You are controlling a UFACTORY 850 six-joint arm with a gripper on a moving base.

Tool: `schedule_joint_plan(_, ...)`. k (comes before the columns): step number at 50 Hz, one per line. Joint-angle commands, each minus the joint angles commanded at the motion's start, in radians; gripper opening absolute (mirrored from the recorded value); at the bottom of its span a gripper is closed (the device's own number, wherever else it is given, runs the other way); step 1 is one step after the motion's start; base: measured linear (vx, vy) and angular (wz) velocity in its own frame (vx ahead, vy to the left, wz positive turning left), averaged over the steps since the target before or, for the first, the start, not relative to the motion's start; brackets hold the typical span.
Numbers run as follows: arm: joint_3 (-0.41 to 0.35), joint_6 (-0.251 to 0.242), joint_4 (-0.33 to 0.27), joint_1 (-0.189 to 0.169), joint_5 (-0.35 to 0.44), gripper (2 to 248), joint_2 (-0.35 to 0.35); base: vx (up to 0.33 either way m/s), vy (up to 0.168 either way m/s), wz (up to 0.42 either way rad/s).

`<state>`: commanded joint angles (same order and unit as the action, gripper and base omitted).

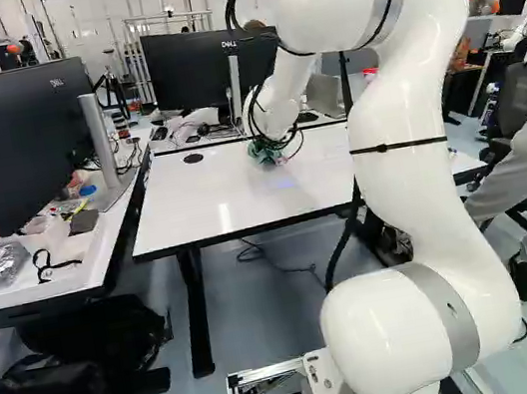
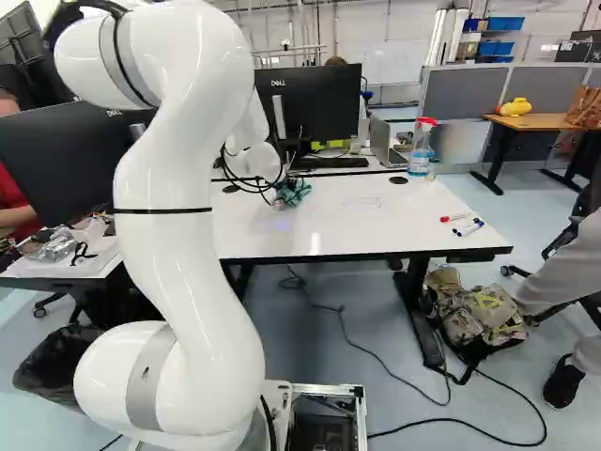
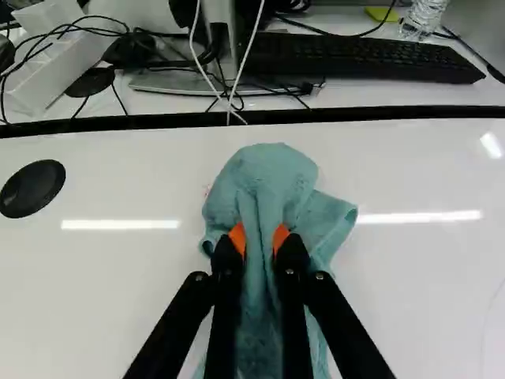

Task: Clean the table with the green towel

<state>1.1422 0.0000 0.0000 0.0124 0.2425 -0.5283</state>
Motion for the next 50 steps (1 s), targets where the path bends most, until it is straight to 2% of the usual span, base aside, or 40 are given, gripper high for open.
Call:
schedule_joint_plan(29, 0.158, 0.0, 0.0, 0.019, 0.0, 55, -0.117, 0.0, 0.0, 0.0)
schedule_joint_plan(40, 0.169, 0.0, 0.0, 0.044, 0.0, 55, -0.124, 0.0, 0.0, 0.0)
schedule_joint_plan(50, 0.132, 0.0, 0.0, 0.059, 0.0, 55, -0.097, 0.0, 0.0, 0.0)
